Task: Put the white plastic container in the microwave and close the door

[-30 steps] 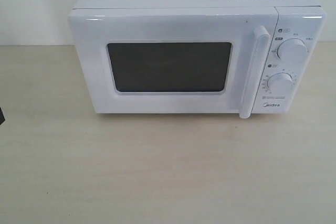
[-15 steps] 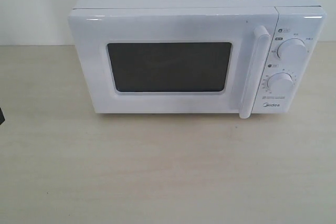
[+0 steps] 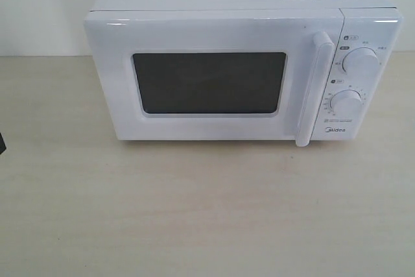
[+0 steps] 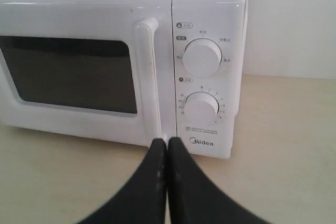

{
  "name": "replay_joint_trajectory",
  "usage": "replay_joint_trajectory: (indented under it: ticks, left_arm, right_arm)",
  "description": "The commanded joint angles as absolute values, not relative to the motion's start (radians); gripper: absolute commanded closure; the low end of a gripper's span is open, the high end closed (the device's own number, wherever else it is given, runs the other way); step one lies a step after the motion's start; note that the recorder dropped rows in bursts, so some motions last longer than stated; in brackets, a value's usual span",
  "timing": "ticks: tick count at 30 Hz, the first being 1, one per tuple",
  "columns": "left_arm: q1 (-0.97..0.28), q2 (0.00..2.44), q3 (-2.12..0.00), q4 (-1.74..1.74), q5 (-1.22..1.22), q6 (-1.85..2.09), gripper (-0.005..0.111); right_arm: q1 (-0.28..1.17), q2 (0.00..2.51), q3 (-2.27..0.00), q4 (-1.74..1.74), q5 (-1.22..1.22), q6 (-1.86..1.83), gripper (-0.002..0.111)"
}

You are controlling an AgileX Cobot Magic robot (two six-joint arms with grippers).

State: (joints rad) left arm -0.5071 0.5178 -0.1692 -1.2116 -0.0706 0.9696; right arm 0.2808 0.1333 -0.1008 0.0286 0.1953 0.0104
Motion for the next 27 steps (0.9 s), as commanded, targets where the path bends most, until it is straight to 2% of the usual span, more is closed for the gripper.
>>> replay_joint_trajectory:
  ticks: [1,8,18,27]
  left_arm:
    - [-0.512,0.514,-0.168,-1.212,-0.079,0.964,0.102]
    - [-0.512,0.514,-0.168,-1.212,-0.077,0.964,0.102]
    - [-0.512,0.514,-0.168,-1.212,-0.077,0.964,0.102]
    - [-0.512,0.514,-0.168,-1.212,-0.081,0.964,0.102]
  right_arm:
    - [0.276,0.107,-0.047,0.017,0.168,-0.012,0.109]
    - [0.276,0.076,0.0,0.017,0.161,-0.017,0.109]
    - [0.276,0.041,0.0,0.015,0.317,-0.06,0.109]
    - [0.276,0.041,0.0,0.009,0.317,-0.064,0.109]
